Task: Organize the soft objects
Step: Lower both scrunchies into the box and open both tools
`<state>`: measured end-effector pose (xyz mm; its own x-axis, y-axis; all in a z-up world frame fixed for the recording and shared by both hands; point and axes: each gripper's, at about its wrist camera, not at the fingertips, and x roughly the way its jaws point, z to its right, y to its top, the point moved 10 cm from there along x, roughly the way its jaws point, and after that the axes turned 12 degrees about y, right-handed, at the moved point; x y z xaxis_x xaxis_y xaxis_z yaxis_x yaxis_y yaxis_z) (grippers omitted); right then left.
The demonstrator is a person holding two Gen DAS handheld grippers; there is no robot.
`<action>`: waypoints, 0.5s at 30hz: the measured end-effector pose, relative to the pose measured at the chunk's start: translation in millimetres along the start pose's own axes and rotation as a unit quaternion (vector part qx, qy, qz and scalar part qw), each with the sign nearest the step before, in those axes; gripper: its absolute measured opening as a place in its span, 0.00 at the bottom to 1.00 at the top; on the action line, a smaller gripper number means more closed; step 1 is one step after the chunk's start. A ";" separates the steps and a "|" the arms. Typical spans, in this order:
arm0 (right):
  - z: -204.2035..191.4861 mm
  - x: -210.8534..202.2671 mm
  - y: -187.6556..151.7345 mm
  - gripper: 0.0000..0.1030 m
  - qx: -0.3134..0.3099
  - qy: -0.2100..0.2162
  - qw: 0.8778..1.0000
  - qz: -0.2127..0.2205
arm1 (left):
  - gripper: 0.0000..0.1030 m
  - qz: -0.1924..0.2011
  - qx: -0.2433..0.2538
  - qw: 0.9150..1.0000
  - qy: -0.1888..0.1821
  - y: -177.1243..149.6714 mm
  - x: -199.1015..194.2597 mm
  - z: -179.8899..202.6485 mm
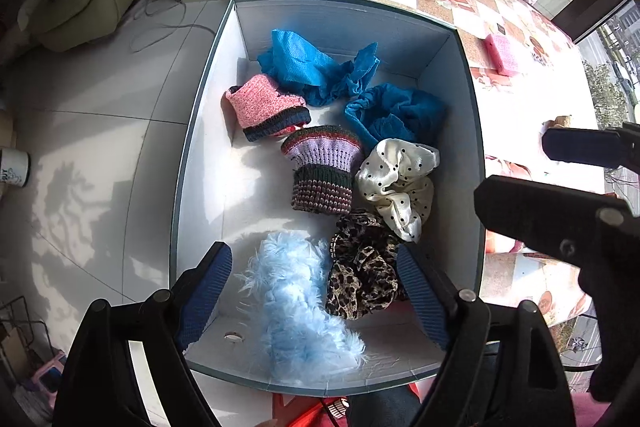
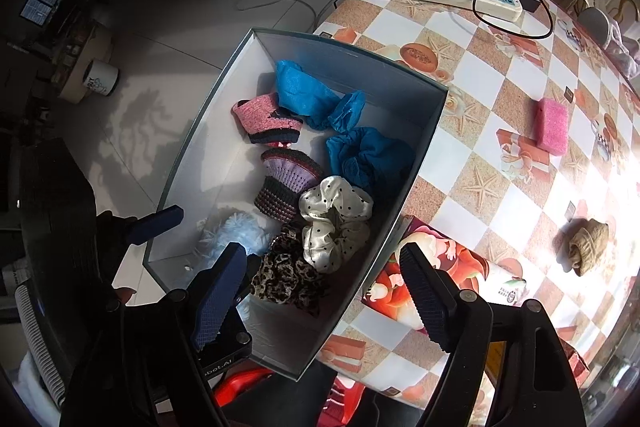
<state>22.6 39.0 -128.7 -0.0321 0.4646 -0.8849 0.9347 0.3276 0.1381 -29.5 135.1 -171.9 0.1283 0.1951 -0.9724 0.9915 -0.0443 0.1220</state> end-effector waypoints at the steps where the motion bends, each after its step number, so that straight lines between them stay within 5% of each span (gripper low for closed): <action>1: 1.2 -0.7 -1.0 0.78 0.001 -0.003 1.000 0.000 | 0.85 0.002 0.001 1.000 0.001 -1.0 -0.8 0.4; 7: -0.4 -1.6 -11.6 0.79 0.027 0.019 0.999 -0.011 | 0.93 0.019 -0.007 0.999 -0.035 -3.1 -13.2 2.4; 15: 3.7 -16.9 -19.5 0.79 0.003 -0.044 0.999 0.020 | 0.93 0.001 -0.011 1.000 -0.018 -16.3 -8.3 -5.6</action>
<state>6.2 21.6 -118.0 0.0358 0.4021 -0.9149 0.9368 0.3053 0.1709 -46.7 139.7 -164.8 0.1291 0.1596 -0.9787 0.9916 -0.0231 0.1270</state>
